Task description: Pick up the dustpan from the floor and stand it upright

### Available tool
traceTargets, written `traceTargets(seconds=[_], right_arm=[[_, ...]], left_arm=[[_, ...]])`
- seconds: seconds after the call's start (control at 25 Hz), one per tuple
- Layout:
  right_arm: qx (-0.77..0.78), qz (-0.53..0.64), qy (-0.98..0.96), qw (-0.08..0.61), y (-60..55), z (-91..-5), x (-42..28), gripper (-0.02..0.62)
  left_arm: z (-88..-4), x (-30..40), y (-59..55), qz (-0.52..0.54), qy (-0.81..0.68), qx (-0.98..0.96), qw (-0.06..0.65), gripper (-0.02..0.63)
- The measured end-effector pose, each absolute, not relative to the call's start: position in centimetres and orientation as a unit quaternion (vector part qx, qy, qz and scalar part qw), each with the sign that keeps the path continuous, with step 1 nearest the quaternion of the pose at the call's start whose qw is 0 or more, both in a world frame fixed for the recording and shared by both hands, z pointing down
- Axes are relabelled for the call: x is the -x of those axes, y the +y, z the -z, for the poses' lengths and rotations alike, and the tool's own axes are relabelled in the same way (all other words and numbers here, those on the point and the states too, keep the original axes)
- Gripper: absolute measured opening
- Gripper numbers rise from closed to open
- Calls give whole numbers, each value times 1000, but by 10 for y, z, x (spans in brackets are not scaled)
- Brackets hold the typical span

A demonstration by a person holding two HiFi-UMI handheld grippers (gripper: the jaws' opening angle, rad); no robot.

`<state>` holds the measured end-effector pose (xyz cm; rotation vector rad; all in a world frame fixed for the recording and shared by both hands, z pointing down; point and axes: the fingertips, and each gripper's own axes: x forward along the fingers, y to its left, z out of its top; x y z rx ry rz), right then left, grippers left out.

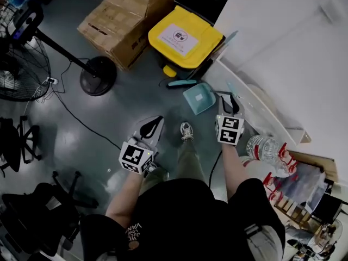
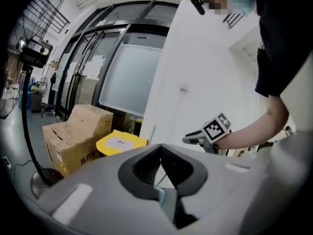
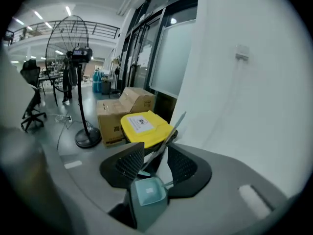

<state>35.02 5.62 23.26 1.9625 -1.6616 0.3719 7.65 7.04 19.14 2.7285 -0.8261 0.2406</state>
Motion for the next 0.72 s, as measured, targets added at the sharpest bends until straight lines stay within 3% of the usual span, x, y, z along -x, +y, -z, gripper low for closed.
traceTargets(seconds=[0.2, 0.32, 0.72], right_arm=[[-708, -158, -658, 204, 74, -205, -300, 144], [-685, -160, -687, 179, 81, -186, -262, 46], [-600, -192, -765, 137, 111, -158, -148, 3]], left_arm=[[-173, -43, 83, -84, -301, -941, 128, 54], [-161, -21, 91, -84, -314, -937, 125, 54], [-128, 50, 122, -75, -364, -922, 111, 54]])
